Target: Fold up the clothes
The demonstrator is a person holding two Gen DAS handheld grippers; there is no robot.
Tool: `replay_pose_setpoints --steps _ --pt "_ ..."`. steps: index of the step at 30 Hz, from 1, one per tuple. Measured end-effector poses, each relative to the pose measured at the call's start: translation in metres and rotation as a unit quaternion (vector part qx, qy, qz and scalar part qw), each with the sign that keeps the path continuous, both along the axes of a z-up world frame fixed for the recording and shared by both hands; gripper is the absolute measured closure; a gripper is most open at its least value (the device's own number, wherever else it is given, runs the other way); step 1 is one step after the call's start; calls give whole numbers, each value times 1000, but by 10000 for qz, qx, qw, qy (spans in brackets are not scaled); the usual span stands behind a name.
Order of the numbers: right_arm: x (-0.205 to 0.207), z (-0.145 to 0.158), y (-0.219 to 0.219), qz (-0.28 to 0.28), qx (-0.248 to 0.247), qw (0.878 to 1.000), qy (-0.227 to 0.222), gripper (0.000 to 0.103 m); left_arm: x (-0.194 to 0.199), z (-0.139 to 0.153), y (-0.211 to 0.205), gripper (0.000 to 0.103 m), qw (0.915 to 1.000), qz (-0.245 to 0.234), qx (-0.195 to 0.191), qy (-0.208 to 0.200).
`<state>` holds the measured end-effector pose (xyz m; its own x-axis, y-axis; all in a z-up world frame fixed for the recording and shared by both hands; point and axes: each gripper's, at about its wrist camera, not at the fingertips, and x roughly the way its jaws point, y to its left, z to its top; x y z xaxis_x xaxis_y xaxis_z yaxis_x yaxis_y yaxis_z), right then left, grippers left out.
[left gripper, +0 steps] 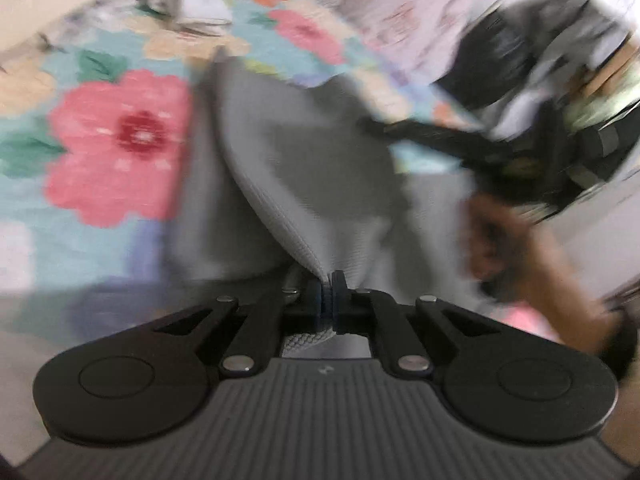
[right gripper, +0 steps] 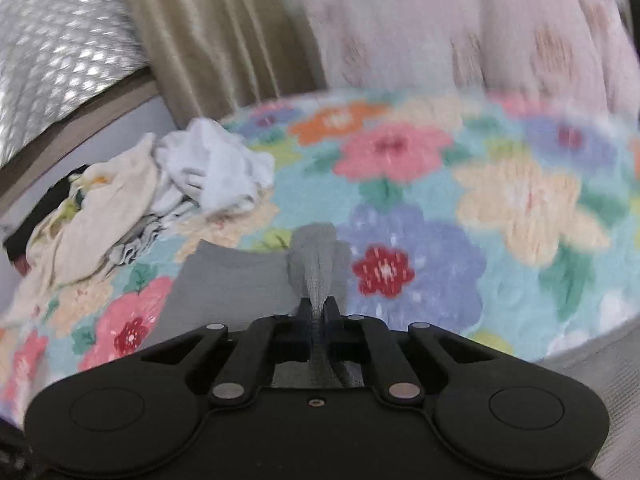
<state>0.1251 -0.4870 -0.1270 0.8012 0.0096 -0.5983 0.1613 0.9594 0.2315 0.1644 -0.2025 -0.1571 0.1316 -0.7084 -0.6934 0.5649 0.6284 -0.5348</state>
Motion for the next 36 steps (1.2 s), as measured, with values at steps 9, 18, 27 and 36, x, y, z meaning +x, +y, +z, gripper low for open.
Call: replay_pose_setpoints --steps 9,18,27,36 --pt "-42 6 55 1737 -831 9807 350 95 2 -2 6 98 9995 -140 -95 284" --pt "13 -21 20 1338 -34 9853 1062 88 8 -9 2 97 9992 -41 -148 357" --pt "88 -5 -12 483 -877 9926 692 99 30 -17 -2 97 9983 547 -209 -33" --pt "59 -1 -32 -175 -486 9957 765 50 49 -16 12 97 9940 835 -696 87"
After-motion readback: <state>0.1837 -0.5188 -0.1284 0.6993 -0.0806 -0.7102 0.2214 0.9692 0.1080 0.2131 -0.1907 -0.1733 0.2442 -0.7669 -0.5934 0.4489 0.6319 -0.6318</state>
